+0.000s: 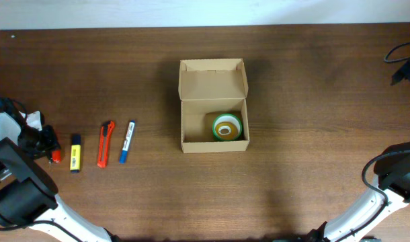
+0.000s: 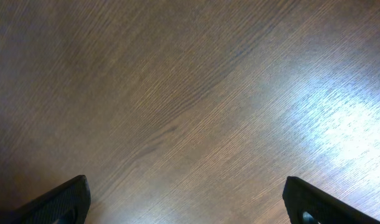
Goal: Pack container
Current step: 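Lower the left gripper onto the red stapler and grasp it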
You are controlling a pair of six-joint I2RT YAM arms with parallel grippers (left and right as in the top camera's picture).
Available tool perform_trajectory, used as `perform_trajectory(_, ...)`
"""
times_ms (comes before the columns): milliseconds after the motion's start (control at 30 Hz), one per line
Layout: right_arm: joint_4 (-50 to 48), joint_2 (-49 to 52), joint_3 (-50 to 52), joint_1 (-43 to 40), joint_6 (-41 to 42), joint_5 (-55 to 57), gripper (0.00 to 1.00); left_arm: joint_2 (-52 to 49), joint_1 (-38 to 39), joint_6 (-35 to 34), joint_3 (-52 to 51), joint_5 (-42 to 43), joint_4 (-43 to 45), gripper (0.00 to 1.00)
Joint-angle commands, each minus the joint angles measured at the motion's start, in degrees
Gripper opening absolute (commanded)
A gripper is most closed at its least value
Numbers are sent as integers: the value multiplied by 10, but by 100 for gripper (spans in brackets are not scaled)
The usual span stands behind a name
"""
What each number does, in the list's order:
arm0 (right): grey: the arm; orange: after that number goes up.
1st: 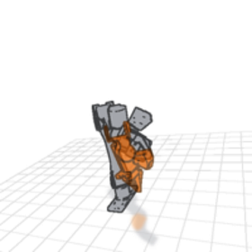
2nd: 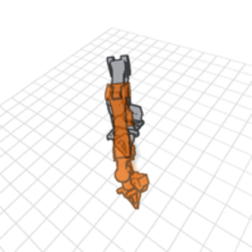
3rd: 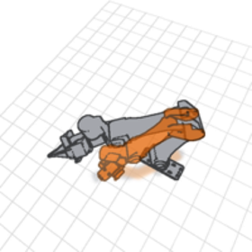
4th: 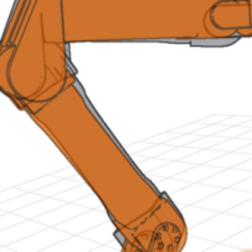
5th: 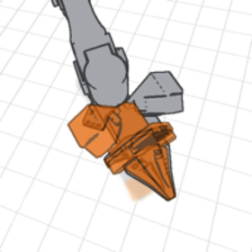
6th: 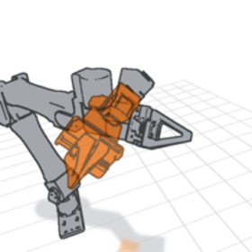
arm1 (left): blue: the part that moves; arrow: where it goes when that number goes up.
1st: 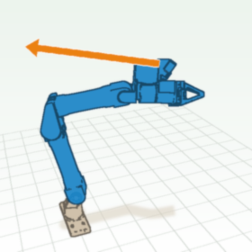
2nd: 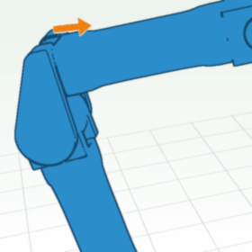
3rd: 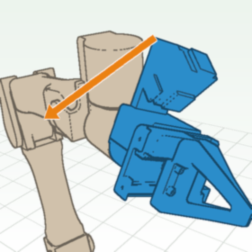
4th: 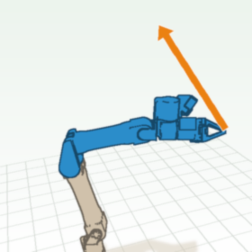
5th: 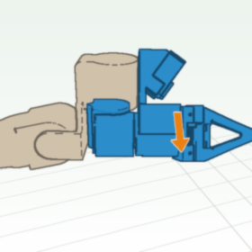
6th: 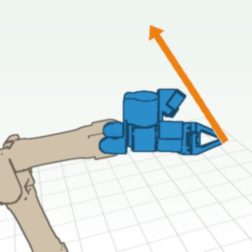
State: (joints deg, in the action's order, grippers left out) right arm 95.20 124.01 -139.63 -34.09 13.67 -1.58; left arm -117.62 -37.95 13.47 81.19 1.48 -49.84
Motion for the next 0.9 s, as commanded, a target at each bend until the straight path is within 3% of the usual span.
perform_trajectory(0,0,-16,2,-1,1,3,99,-8,-2,10,11,-4,3,36)
perform_trajectory(167,0,-16,2,-1,1,3,99,-21,-2,10,11,-4,3,35)
perform_trajectory(267,0,-16,2,-1,1,3,99,-34,-2,10,11,-3,0,26)
perform_trajectory(400,0,-16,2,-1,1,3,99,-38,-2,9,12,-1,-1,3)
perform_trajectory(633,0,-16,2,-1,1,3,99,-38,8,7,100,55,-65,2)
perform_trajectory(867,0,-16,2,-1,1,3,99,-38,68,7,292,70,-179,2)
